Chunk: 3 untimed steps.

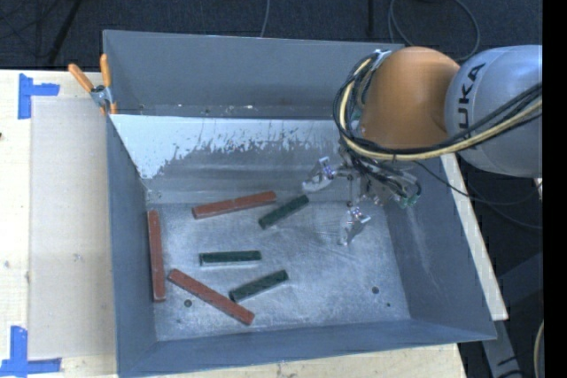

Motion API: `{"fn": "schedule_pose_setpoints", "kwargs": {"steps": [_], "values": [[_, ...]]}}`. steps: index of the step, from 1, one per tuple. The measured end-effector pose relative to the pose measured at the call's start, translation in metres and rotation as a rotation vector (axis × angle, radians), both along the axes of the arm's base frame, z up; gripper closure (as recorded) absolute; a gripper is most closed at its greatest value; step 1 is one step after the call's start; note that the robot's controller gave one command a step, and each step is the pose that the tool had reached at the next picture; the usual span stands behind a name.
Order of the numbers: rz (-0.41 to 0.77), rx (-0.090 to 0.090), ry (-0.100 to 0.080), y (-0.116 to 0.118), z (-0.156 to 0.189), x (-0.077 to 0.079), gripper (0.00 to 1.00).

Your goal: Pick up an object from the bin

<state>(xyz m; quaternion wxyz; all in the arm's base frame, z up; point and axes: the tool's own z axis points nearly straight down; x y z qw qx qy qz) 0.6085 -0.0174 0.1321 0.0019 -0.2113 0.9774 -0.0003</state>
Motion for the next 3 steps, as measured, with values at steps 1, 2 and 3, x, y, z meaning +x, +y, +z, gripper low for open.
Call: {"fn": "schedule_pose_setpoints", "kwargs": {"steps": [1,2,3], "values": [[0.267,0.000,0.003,0.033,-0.041,0.008,0.00],[0.241,0.007,-0.001,0.031,-0.054,0.016,1.00],[0.240,0.007,-0.001,0.031,-0.054,0.016,1.00]]}}
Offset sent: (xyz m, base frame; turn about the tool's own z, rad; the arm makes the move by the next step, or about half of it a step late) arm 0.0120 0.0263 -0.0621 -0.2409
